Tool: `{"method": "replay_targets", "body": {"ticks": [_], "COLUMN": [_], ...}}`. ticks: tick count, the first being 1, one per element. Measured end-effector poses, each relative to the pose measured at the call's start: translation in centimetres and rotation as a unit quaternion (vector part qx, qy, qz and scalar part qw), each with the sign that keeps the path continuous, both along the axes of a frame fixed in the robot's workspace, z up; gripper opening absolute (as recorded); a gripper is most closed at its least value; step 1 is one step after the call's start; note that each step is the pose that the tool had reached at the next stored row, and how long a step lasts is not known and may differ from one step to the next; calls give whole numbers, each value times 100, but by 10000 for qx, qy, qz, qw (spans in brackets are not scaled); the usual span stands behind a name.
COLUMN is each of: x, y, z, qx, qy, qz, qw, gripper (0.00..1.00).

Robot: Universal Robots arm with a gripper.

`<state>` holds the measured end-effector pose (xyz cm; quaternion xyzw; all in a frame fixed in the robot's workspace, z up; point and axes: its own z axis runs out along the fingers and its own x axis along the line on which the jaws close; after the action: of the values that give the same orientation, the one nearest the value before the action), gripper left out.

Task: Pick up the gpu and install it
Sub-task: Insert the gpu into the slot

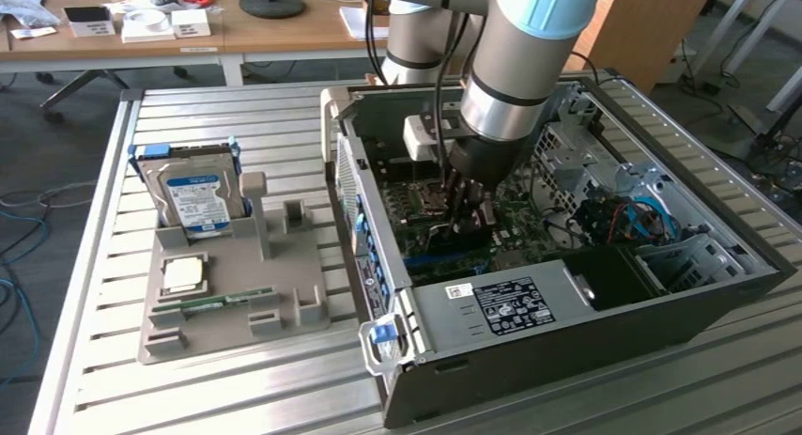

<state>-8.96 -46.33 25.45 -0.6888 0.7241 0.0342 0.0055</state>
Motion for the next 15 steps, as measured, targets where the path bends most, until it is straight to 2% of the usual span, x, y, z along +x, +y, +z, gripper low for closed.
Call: {"method": "replay_targets", "body": {"ticks": [15], "x": [-20], "y": [-1], "z": [-27], "qx": [0], "qy": [1], "qz": [0], "qw": [10000], "gripper": [27]}}
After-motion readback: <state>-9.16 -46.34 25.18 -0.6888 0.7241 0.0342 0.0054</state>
